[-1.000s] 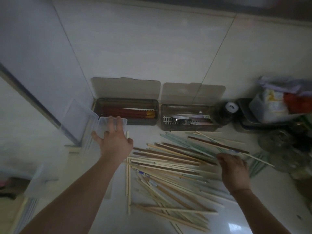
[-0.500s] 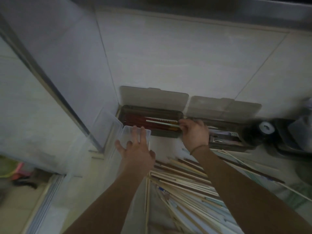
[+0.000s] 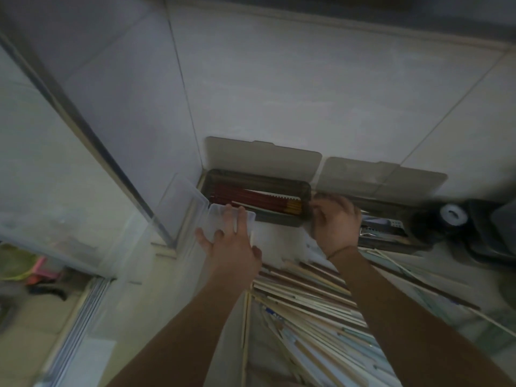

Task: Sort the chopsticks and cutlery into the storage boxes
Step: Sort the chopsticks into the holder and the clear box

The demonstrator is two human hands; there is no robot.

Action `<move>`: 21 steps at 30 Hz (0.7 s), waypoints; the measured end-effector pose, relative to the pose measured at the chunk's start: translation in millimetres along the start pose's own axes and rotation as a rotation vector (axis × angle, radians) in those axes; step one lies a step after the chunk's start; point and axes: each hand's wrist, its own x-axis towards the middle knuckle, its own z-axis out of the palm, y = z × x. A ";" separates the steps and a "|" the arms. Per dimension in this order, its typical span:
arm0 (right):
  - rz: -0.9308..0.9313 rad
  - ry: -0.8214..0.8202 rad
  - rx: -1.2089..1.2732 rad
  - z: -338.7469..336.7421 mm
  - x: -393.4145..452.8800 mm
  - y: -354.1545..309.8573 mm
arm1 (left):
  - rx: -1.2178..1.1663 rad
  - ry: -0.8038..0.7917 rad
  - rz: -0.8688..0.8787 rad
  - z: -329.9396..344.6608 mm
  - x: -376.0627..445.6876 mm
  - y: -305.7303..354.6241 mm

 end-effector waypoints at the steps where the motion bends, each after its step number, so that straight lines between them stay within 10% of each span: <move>1: 0.015 0.074 0.039 -10.0 -12.0 11.0 | 0.003 0.001 0.000 0.5 0.3 0.1; 11: 0.215 0.158 -0.210 -100.4 -207.6 159.9 | 0.062 0.021 0.000 5.9 3.4 0.8; 21: 0.169 0.051 -0.344 -110.1 -281.4 172.6 | 0.058 0.034 -0.015 8.2 6.5 0.1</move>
